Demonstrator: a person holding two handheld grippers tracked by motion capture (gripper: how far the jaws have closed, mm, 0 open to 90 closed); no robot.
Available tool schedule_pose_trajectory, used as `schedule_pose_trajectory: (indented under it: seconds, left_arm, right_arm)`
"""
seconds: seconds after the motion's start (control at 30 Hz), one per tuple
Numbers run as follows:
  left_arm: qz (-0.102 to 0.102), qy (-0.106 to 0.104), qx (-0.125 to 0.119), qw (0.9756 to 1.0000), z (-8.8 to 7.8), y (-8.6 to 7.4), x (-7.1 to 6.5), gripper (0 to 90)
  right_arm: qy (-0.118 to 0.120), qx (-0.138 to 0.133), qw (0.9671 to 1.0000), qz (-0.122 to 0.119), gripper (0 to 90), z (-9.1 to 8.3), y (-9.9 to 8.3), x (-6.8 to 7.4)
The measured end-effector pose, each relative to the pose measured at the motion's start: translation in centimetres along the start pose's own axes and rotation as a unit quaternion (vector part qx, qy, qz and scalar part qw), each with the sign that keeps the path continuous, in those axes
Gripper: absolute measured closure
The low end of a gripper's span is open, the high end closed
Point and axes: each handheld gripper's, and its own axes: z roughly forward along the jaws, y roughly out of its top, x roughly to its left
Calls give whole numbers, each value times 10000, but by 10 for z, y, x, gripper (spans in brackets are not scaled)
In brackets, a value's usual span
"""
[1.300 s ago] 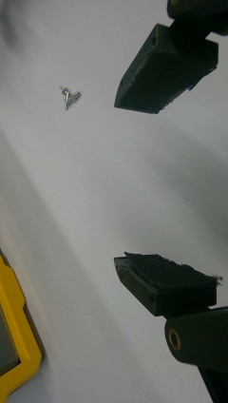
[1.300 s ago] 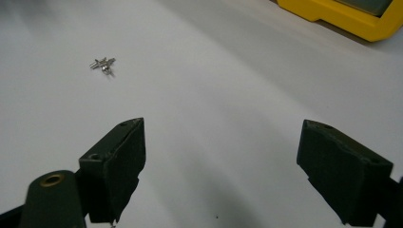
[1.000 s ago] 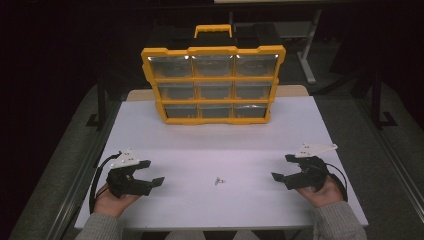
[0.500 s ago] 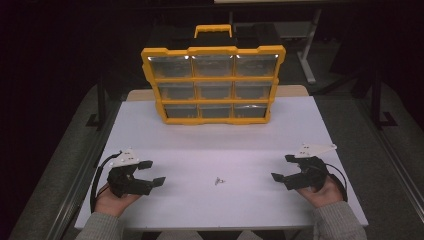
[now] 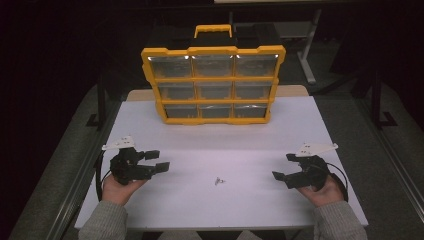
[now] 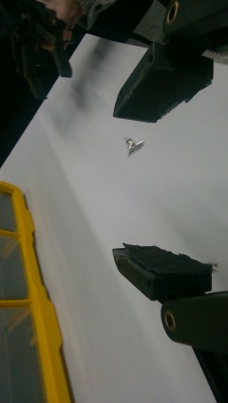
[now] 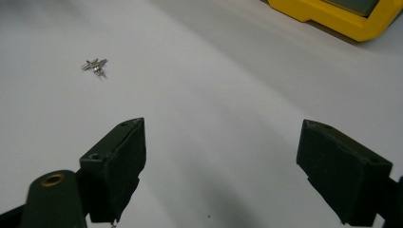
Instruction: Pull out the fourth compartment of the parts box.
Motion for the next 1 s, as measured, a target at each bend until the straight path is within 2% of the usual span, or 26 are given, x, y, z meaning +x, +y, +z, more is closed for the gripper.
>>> schedule_pose_trajectory:
  seconds: [0.07,0.17,0.27,0.37,0.47,0.6,0.73,0.77,0.83,0.93,1.0]
  left_arm:
    - [1,97,-71,9999,2,4,2,269]
    - [-293,-12,-198,9994,6,11,9,270]
    - [-533,-31,-370,9979,8,21,14,285]
    - [-575,54,-381,9976,12,32,19,297]
    - [-728,74,-543,9958,19,42,25,303]
    - [-973,69,-765,9923,25,53,35,294]
    - [-1343,61,-983,9860,31,61,44,322]
    - [-1437,22,-988,9847,32,64,47,358]
    - [-1534,34,-1028,9828,36,68,51,364]
    - [-1536,162,-1046,9824,41,77,55,347]
    - [-1553,176,-1072,9819,43,83,56,349]
  right_arm:
    - [-4,-25,10000,-6,158,-1,0,0]
    - [1,-38,10000,5,158,-2,0,-1]
    - [8,-35,10000,20,159,-1,0,0]
    - [1,-11,10000,-36,160,-1,1,0]
    - [-1,-29,10000,-56,161,-1,2,1]
    - [3,-23,10000,-44,162,-1,1,0]
    - [8,-27,10000,-38,162,-1,1,-1]
    - [11,-20,10000,-38,162,-1,1,-1]
    - [12,-7,10000,-46,162,0,1,-1]
    - [25,2,10000,-53,164,0,2,-1]
    - [26,4,10000,-51,164,0,2,0]
